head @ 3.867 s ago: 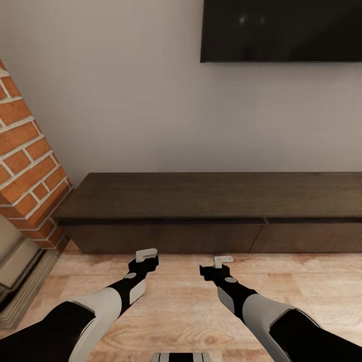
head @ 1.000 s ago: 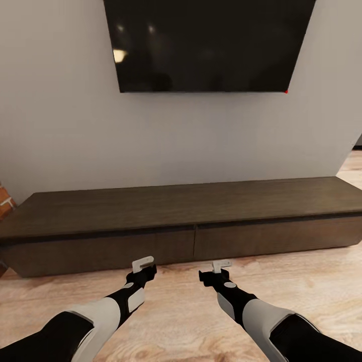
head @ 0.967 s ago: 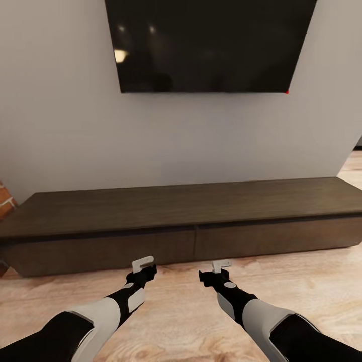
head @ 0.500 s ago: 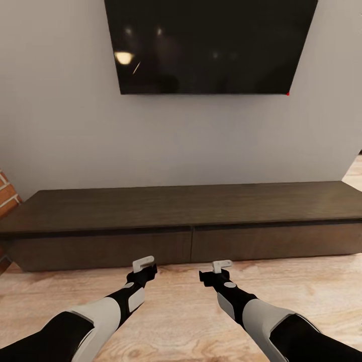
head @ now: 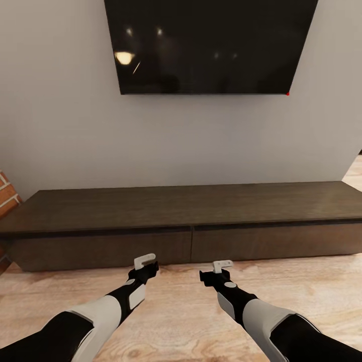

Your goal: Place each of the two pumpkins and all three candles from the living room inside a cabinet in the living room (use any cabinet), then make sure every cabinet is closed, and position the cauldron so it is next to a table in the living room.

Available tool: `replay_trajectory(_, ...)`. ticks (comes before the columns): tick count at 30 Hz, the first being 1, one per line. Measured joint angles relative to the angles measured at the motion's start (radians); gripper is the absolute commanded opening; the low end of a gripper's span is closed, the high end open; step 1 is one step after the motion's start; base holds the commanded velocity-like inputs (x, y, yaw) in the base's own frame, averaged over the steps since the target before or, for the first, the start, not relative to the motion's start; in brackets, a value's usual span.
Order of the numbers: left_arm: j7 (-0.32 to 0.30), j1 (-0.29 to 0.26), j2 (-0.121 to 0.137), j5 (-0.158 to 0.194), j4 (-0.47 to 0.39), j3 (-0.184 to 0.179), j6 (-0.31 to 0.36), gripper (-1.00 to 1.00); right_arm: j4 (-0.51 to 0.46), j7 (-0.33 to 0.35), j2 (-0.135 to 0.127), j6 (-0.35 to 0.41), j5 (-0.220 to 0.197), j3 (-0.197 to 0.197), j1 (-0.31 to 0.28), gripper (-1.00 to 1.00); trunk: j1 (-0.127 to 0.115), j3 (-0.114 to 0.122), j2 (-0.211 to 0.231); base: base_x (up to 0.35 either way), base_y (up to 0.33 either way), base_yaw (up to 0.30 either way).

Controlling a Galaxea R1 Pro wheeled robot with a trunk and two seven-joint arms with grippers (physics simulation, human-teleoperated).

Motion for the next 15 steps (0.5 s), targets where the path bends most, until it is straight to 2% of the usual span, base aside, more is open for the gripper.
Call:
replay_trajectory(6,0.009,0.0,0.0,-0.003,-0.158,0.0,0.139,1.0,0.0,0.0,-0.002,0.001,-0.002,-0.003,0.0,1.0,0.0,0.0,0.0,0.0,0.0,0.0)
replay_trajectory(15,0.108,0.0,-0.001,-0.008,-0.485,-0.002,0.387,1.0,0.001,0.0,-0.002,0.002,-0.004,-0.006,0.0,1.0,0.0,0.0,0.0,0.0,0.0,0.0)
